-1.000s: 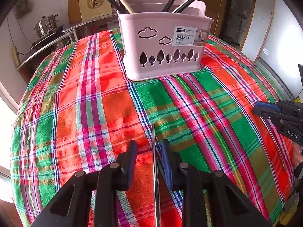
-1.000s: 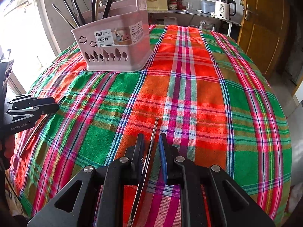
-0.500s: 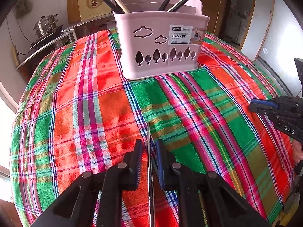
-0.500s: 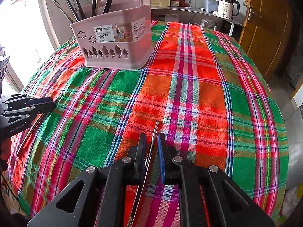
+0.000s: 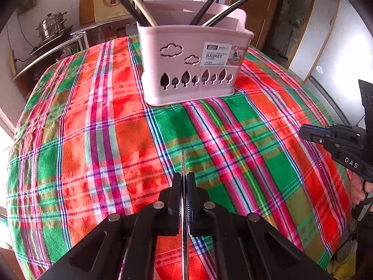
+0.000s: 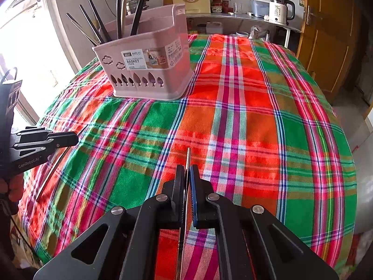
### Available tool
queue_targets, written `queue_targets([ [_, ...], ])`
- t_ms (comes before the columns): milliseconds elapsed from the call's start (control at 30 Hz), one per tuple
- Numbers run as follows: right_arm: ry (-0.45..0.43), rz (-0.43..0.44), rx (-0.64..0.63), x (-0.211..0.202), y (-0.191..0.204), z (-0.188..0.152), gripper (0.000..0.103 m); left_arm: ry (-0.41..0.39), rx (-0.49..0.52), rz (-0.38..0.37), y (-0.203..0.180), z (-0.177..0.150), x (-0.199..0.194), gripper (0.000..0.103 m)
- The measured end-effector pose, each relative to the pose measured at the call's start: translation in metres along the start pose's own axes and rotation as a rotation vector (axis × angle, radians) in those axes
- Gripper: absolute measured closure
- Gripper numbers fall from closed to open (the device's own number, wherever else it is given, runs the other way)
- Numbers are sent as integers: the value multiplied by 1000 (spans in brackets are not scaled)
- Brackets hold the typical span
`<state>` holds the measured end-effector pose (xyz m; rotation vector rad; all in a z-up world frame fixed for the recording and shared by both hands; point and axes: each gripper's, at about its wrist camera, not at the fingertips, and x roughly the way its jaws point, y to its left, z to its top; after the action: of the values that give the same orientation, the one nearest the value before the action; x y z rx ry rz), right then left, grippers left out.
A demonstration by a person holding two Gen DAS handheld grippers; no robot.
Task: Organize utensils
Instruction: 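Close the right tool on a silver metal chopstick while the left tool grasps another, then lift the metal chopsticks with both tools and carry them over the basket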
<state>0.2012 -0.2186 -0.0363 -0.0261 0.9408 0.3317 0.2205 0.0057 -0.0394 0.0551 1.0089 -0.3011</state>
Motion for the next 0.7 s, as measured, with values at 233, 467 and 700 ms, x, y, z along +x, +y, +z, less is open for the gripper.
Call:
queue_targets([
  [233,-106,28,-6,-35,7,18,99,-109,-5,-23,-2,23,-44,99],
  [467,-203,36,-9,-69,13,32,99,-216,-4,-35,-3,38,-90,99],
  [700,-269,45,-25,-94,21,36,99,-270,8,-37,-9,41,-117,99],
])
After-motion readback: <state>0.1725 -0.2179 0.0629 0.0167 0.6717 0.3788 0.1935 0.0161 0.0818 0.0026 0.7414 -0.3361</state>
